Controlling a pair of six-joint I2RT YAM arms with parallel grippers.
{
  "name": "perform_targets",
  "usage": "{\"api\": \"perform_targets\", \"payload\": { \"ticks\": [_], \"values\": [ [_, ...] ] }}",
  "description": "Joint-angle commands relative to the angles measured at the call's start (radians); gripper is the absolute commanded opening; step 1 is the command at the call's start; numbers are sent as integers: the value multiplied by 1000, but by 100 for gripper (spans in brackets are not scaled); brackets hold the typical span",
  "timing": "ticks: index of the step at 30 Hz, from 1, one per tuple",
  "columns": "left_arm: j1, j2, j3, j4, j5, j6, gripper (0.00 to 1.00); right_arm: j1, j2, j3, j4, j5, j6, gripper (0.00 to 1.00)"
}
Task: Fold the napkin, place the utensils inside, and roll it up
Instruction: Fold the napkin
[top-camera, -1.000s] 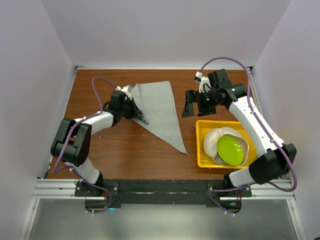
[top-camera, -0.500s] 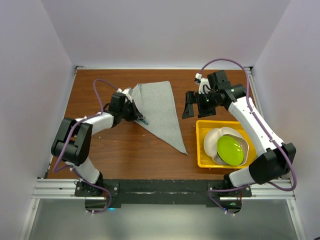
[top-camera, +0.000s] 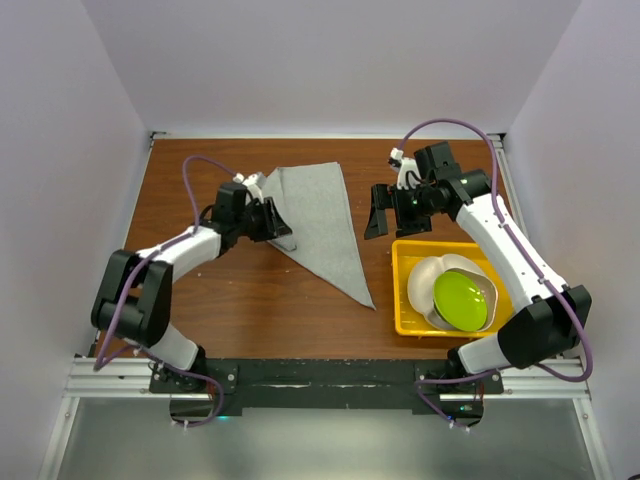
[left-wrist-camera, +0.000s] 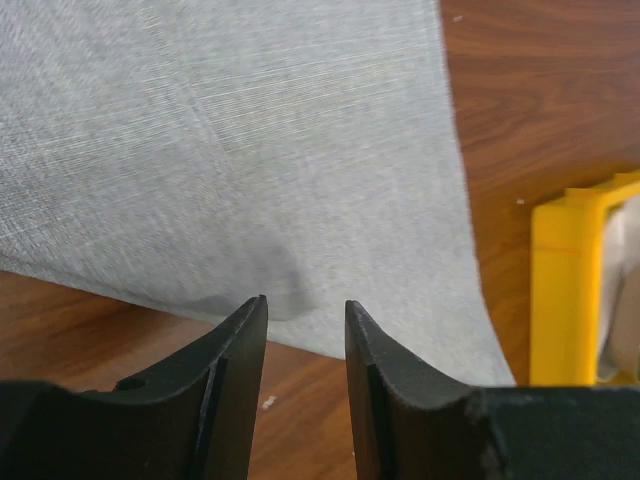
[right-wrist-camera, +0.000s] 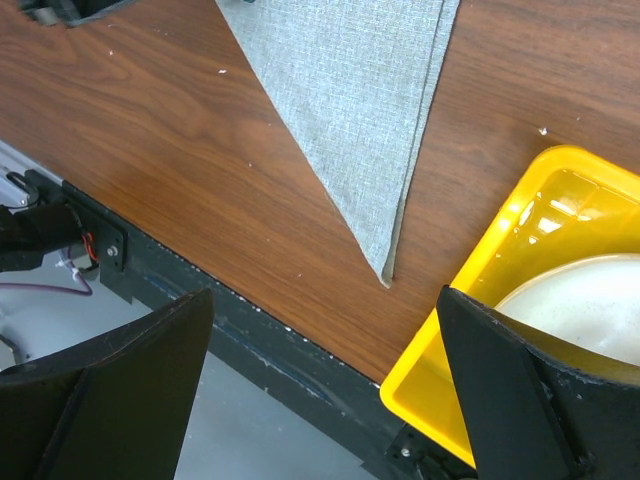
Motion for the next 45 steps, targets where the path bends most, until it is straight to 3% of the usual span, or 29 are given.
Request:
{"api": "perform_targets", "payload": {
  "ticks": [1,5,6,9,15,20,28,30,32,34,37,39,45],
  "values": [
    [5,-116,87,-23,49,26,42,-6,-7,16,38,-26,17,98],
    [20,-48,113,-19,39,-25,28,-5,18,39,41,-30,20,98],
    [20,-20,130,-23,37,-37,20,-5,22,43,38,-32,19,98],
    [20,98,192,-62,57,-31,8,-5,27,51,38,-33,19,98],
    [14,121,151,-45,80,-44,0,-5,24,36,24,-26,14,98],
    [8,115,47,21,92,-68,0,-5,25,17,41,-32,26,98],
    [7,149,79,-23,66,-2,0,-6,52,24,39,-35,39,98],
    [-2,73,90,-69,48,15,4,-5,50,30,33,-26,34,98],
    [-18,13,114,-132,25,43,15,-5,52,40,18,-9,20,98],
    [-70,-85,113,-164,-7,76,27,-6,68,77,-34,51,-23,98],
    [-209,-191,82,-201,-96,118,42,-5,91,131,-120,343,-52,98],
    [-338,-224,59,-194,-148,132,43,-6,96,137,-129,459,-28,98],
    [-594,-149,84,-120,-237,241,36,-8,84,192,-158,495,69,98]
  ]
}}
